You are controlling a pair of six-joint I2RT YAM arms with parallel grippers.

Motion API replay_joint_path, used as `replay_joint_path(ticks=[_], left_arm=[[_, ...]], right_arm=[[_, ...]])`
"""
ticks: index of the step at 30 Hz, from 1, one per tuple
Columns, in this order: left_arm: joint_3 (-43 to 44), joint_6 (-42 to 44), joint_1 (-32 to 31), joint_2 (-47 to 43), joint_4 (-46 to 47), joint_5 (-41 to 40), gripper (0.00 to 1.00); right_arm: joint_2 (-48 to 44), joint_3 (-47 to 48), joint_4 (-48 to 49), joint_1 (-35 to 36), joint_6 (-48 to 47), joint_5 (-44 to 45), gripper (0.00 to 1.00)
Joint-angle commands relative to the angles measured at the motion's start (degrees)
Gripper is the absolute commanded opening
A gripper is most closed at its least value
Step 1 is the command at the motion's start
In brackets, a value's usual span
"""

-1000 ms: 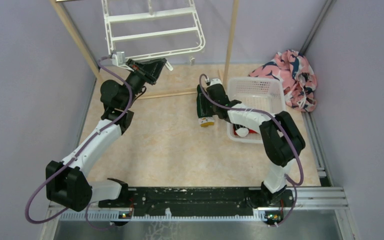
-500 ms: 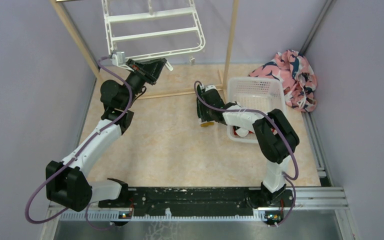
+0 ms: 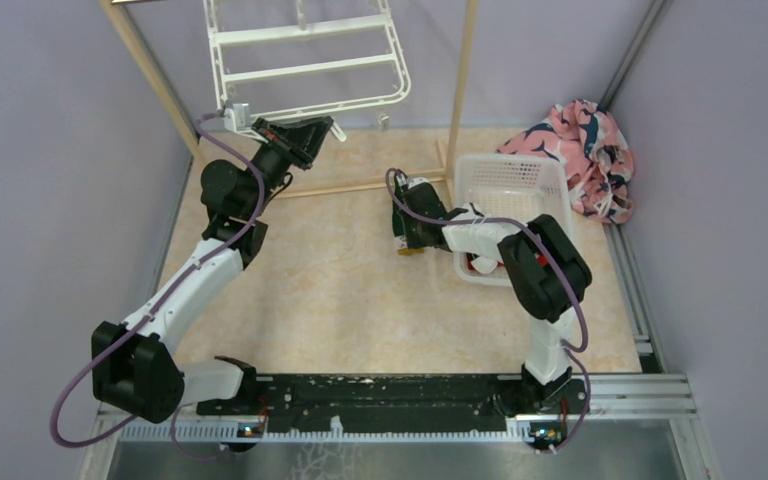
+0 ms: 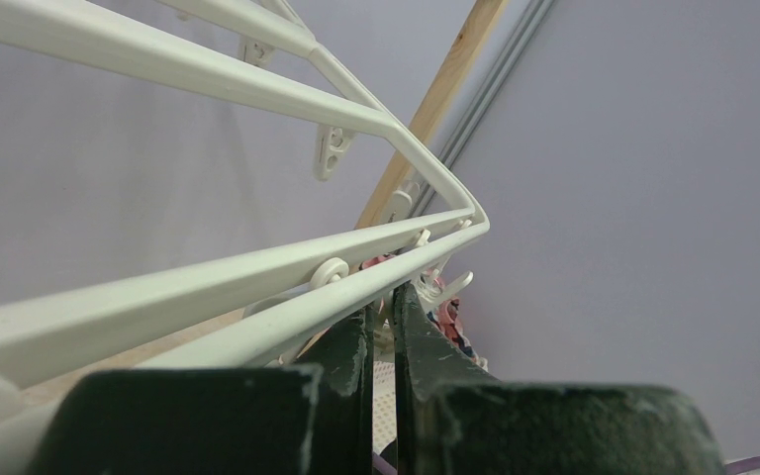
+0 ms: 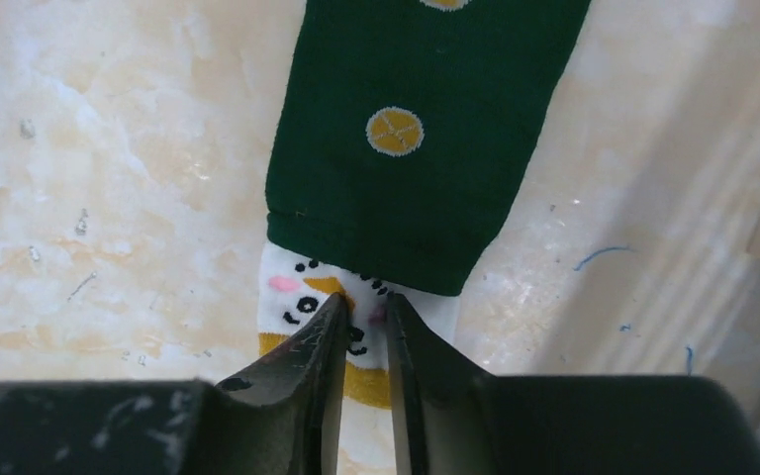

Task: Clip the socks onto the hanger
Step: Pick up the sock at the center of the board.

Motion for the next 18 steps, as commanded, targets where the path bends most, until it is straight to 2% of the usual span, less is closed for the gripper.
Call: replay_joint_path(ticks=[1,2,3,6,14,18], left_arm=[[0.84,-0.40,-0.20,-1.02,0.87,0.06,0.00],[0.84,-0.43,-0.21,-0.96,0.84,0.07,0.00],[0.84,-0.47,-0.18,-0.97,0.90,0.11,0.00],[0.92,-0.53,-0.21,-0.95,0.85,0.18,0.00],[1.17,-0.50,-0.28,-0.75,0.75,0.07,0.00],[1.10,-0.03,-0.24,-1.17,0.22,-0.39,0.00]], right_arm=[[0.21,-1.27,2.36,0.40,0.16,-4.91,0.13],[0.41,-1.41,2.61,0.51,0.30,-5.75,0.04],[0.53,-1.48,2.91,0.60,0.46,-6.28,0.00],[0.34,-1.25,3.42,1.46,0.75,-7.23,0.00],[-2.56,-1.49,11.57,2.19,7.01,-20.55,0.00],[-5.42,-2.17,13.52,1.76,8.59,-23.80,0.00]])
